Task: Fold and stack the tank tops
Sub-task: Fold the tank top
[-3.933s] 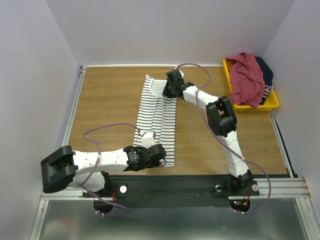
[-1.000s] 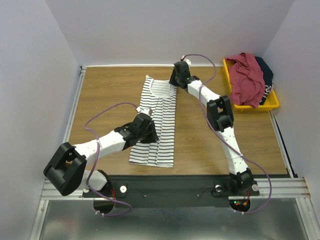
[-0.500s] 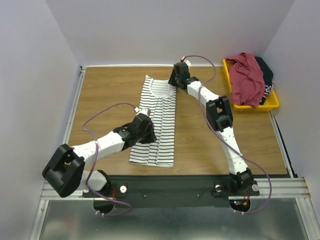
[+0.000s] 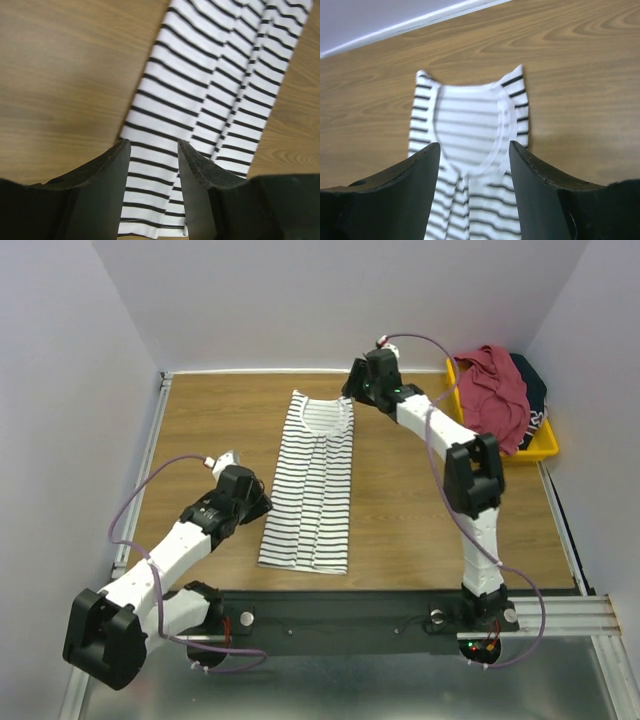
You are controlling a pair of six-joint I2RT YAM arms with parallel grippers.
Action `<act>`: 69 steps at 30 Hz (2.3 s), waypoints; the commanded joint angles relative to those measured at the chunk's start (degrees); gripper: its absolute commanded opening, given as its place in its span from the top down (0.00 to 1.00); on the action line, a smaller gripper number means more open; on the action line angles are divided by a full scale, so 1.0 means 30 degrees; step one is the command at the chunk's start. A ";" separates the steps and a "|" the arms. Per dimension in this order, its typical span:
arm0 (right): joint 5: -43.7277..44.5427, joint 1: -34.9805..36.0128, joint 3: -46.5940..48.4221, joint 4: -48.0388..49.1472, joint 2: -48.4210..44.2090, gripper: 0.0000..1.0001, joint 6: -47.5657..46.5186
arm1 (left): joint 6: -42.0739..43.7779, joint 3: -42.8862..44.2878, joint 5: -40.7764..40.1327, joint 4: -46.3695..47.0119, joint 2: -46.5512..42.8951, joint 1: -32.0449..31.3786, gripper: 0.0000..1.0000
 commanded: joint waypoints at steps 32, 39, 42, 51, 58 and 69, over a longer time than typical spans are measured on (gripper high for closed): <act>0.1292 0.5833 -1.7628 0.0076 -0.8899 0.47 0.3444 | -0.3969 -0.2499 0.1973 0.0065 0.2975 -0.2204 0.56; 0.0854 0.3549 -1.6867 -0.0188 -0.8369 0.47 0.2364 | -0.3471 -0.1886 0.2119 0.0795 0.3120 -0.2175 0.57; 0.0707 0.2699 -1.5871 -0.0538 -0.7522 0.47 0.1863 | -0.3002 -0.0978 0.2413 0.1323 0.4496 -0.2175 0.57; 0.1292 0.1849 -1.0953 -0.2559 -0.4269 0.46 0.0398 | -0.2709 0.0722 0.3468 0.3082 0.7456 -0.2029 0.58; 0.1293 0.0795 -0.7696 -0.3526 -0.1748 0.46 -0.0159 | -0.2709 0.2217 0.3702 0.3465 0.9127 -0.1970 0.58; 0.0239 0.0500 -1.1056 -0.3587 -0.5403 0.46 0.0250 | -0.2503 0.2569 0.1126 -0.3236 0.6698 -0.1854 0.53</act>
